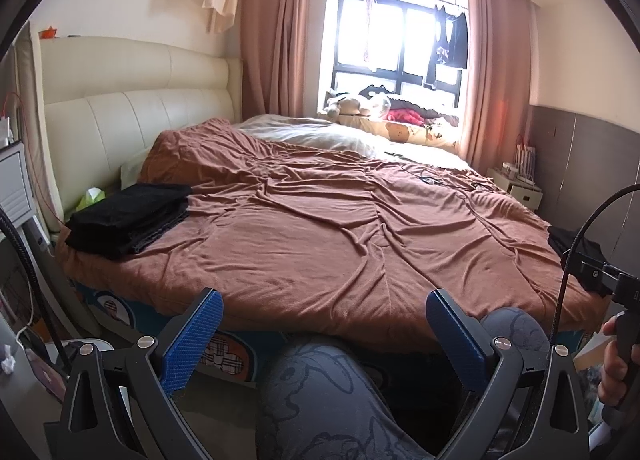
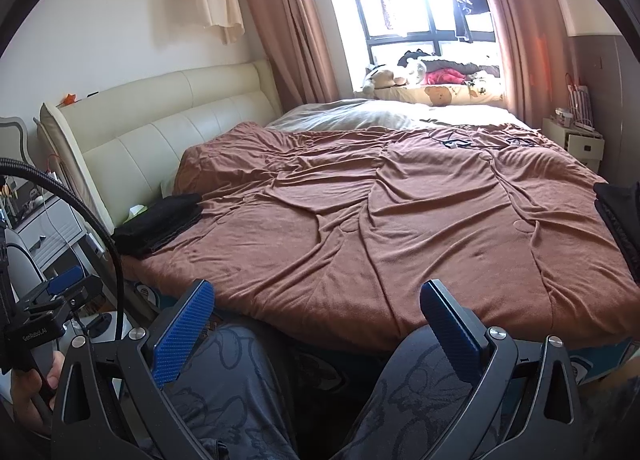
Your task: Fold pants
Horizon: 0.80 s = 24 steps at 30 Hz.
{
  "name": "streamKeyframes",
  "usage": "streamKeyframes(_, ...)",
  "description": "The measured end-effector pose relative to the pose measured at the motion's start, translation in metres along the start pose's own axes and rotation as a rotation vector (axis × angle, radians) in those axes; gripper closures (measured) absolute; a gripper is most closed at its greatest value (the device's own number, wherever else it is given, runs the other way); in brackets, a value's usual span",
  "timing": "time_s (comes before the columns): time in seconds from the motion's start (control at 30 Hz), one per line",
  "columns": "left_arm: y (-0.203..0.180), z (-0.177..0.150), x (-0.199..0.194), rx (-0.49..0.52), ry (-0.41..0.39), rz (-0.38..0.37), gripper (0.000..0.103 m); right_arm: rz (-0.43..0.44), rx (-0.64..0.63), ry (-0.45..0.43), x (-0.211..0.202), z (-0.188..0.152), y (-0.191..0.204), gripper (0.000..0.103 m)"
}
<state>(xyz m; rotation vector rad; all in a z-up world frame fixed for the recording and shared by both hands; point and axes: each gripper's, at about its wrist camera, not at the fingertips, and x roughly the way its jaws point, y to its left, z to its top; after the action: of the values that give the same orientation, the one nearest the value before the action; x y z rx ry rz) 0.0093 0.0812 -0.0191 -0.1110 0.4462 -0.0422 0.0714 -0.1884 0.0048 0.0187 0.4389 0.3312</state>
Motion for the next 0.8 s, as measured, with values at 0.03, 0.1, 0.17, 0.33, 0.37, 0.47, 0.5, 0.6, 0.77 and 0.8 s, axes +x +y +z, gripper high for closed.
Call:
streamKeyframes(0.03,-0.001,0.0,-0.001,0.002,-0.001,0.001,0.001,0.0,0.001,-0.001,-0.001,0.0,0.0,0.0)
streamKeyframes(0.1,-0.003,0.001,-0.003,0.005,-0.005,0.001,0.001,-0.001,0.0,-0.006,-0.003,0.002,0.0,0.0)
streamKeyframes(0.17,-0.004,0.002,-0.006,0.006,-0.009,-0.001,0.001,0.002,-0.003,-0.012,-0.006,0.003,0.001,0.0)
streamKeyframes(0.33,-0.006,0.002,-0.009,0.011,-0.015,-0.001,0.001,-0.002,-0.004,-0.023,-0.01,0.001,0.001,0.0)
streamKeyframes(0.37,-0.007,0.002,-0.011,0.012,-0.017,0.0,0.001,-0.003,-0.002,-0.023,-0.011,-0.001,0.001,0.0)
streamKeyframes(0.47,-0.007,0.001,-0.011,0.011,-0.018,-0.002,0.001,-0.005,0.0,-0.023,-0.012,-0.003,0.001,0.0)
streamKeyframes(0.5,-0.007,0.001,-0.011,0.011,-0.018,-0.004,0.001,-0.006,0.0,-0.024,-0.013,-0.003,0.002,0.0)
streamKeyframes(0.6,-0.009,0.001,-0.014,0.012,-0.016,-0.006,0.001,-0.006,0.001,-0.029,-0.014,-0.002,0.003,0.0)
streamKeyframes(0.77,-0.016,0.0,-0.021,0.038,-0.027,-0.014,0.001,-0.008,0.017,-0.033,-0.016,-0.003,0.002,0.0)
streamKeyframes(0.8,-0.016,0.0,-0.022,0.045,-0.029,-0.018,0.001,-0.009,0.02,-0.034,-0.016,-0.004,0.002,0.0)
